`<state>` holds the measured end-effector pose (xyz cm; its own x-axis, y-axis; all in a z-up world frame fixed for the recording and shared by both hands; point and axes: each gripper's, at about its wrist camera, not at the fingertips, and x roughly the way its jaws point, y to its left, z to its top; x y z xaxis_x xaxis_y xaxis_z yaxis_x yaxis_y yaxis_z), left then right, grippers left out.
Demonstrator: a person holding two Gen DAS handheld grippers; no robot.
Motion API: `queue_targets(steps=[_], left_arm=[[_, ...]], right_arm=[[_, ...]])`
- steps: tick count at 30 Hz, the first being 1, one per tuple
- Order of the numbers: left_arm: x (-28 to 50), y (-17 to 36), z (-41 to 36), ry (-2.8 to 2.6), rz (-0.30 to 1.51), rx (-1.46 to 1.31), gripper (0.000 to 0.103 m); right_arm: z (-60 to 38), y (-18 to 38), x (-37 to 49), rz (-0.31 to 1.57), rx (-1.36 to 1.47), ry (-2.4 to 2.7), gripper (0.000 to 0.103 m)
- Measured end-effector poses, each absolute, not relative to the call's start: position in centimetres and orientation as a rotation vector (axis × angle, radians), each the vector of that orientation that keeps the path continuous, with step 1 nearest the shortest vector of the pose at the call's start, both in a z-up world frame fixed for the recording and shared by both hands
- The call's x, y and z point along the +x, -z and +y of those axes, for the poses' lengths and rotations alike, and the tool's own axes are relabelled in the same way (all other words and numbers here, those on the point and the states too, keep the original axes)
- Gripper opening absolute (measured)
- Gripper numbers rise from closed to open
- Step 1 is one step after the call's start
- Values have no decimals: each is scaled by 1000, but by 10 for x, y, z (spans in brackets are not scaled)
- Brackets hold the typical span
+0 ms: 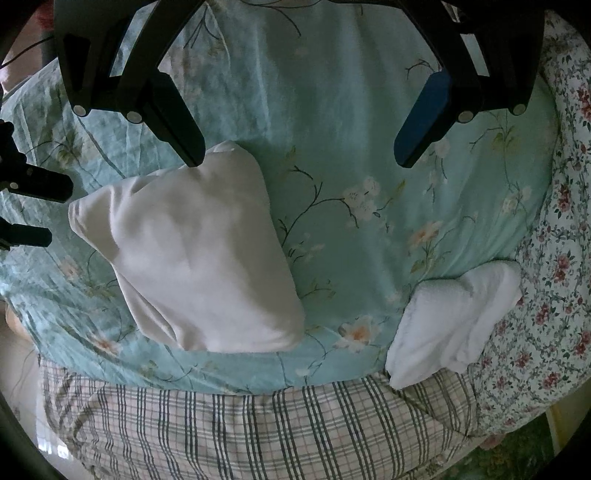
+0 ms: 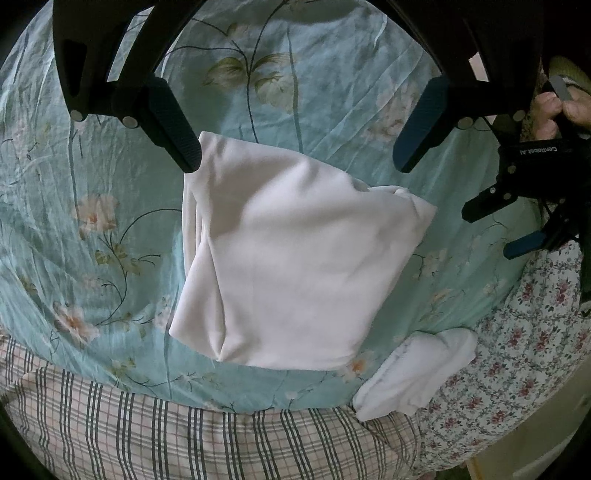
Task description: Fold large clothes
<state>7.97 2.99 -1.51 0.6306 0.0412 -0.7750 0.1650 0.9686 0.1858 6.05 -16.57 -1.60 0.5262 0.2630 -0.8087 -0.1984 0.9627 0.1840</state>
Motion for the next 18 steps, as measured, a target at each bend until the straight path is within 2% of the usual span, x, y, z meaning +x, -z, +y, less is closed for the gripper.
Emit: queue_targets(steps=[18], left_arm=[[81,11,29,77,888,233,102]], right_arm=[[-166,9,62,972,67,-282,103]])
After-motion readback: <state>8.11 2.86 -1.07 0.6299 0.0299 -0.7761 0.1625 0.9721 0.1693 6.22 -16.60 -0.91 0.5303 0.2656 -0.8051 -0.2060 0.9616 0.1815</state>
